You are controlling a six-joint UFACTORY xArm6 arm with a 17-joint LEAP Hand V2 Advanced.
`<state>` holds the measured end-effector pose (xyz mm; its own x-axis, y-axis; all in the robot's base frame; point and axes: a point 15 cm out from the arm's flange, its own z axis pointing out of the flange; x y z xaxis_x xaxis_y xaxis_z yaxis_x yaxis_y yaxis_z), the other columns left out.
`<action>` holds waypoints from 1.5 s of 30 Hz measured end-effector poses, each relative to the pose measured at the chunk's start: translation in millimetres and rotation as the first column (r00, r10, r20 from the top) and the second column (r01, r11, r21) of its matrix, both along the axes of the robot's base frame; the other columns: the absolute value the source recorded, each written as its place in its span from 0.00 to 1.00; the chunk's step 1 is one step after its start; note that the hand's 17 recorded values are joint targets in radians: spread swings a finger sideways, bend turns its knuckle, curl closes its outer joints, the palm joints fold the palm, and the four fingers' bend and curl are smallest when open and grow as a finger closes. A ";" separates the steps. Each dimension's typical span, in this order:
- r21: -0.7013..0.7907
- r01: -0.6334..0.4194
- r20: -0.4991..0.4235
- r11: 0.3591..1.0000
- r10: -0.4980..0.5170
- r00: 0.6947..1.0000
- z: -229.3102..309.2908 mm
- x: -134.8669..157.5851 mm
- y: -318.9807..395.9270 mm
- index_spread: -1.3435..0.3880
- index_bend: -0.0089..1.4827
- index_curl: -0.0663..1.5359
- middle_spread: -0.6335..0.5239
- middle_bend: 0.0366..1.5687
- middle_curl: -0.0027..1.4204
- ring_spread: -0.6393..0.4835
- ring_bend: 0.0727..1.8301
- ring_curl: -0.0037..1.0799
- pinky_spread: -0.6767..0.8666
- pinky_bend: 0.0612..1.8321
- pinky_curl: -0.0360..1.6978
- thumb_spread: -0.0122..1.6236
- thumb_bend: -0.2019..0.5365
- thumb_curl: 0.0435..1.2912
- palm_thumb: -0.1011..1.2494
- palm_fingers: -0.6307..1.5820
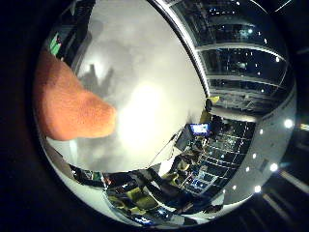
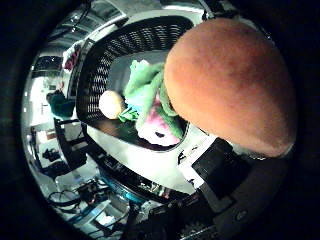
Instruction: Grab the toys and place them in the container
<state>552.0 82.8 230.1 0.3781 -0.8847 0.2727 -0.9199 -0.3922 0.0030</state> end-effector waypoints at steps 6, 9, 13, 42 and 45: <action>0.011 -0.047 0.009 0.999 0.047 0.999 -1.8 -3.5 49.0 0.53 0.81 0.43 0.29 0.29 0.30 0.52 0.06 0.11 0.66 0.07 0.13 0.67 0.25 0.20 0.83 0.49; 0.024 -0.081 0.021 0.996 0.080 0.997 -1.6 -0.6 81.5 0.53 0.81 0.43 0.28 0.29 0.31 0.52 0.06 0.11 0.66 0.07 0.13 0.67 0.25 0.20 0.82 0.49; 0.051 -0.121 0.022 0.991 0.120 0.993 -2.7 -8.7 119.7 0.54 0.80 0.43 0.27 0.30 0.31 0.51 0.07 0.12 0.66 0.07 0.13 0.67 0.25 0.20 0.81 0.50; 0.084 -0.082 -0.035 0.993 0.085 0.996 90.0 -75.5 78.9 0.50 0.11 0.15 0.67 0.09 0.18 0.78 0.16 0.21 0.73 0.32 0.19 0.59 0.24 0.20 0.47 0.25; 0.075 -0.021 -0.058 0.997 0.025 0.998 100.4 -92.2 46.7 0.51 0.10 0.16 0.66 0.09 0.18 0.78 0.15 0.21 0.73 0.30 0.18 0.60 0.23 0.20 0.47 0.25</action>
<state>459.8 129.5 330.4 0.4123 -0.8925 0.1832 -0.9096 -0.4146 0.0275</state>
